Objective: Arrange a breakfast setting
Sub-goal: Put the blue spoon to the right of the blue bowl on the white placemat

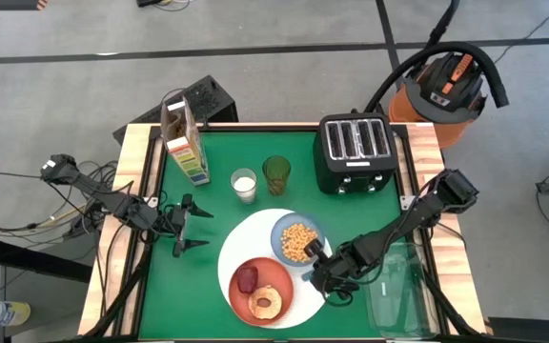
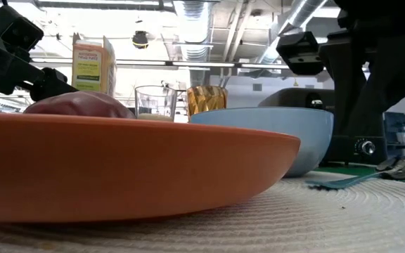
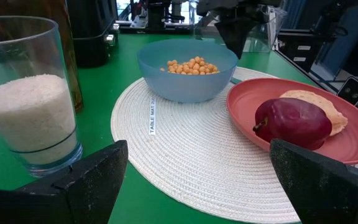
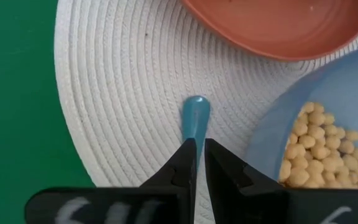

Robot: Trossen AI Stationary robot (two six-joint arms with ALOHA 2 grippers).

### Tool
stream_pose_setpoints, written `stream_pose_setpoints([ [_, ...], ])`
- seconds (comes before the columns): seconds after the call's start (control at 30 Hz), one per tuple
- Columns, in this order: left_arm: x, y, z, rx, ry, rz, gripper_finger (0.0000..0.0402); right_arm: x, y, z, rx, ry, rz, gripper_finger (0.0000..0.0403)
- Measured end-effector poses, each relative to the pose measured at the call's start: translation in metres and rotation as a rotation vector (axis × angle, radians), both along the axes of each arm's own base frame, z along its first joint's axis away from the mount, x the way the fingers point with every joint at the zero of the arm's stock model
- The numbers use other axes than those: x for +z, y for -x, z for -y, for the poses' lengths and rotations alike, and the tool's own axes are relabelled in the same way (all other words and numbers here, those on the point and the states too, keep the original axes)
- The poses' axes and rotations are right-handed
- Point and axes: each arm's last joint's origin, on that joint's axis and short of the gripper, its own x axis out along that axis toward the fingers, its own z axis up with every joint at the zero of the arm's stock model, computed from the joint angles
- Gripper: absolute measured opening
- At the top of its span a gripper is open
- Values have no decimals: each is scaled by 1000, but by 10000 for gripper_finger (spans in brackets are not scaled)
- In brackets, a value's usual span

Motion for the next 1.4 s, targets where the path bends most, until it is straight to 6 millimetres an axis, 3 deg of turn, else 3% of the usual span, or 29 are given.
stream_pose_setpoints([
  [0.13,0,0,0,-1,0,-1,378,9,6,-7,2,9,31,57],
  [0.27,0,0,0,-1,0,-1,378,33,12,-16,-12,45,137,57],
  [0.37,0,0,0,-1,0,0,378,49,17,-18,-88,-32,175,57],
  [0.53,0,0,0,0,0,0,378,66,20,-19,-419,-314,174,56],
  [0.77,0,0,0,-1,0,-1,378,78,14,-28,-919,-844,121,56],
  [0.9,0,0,0,-1,0,-1,378,66,11,-30,-1181,-969,53,56],
  [1.1,0,0,0,-1,0,-1,378,25,-2,-39,-1530,-1085,-112,56],
  [1.23,0,0,0,0,0,0,378,13,-9,-44,-1629,-1112,-133,55],
  [1.4,0,0,0,0,0,-1,378,0,-18,-43,-1698,-987,-132,40],
])
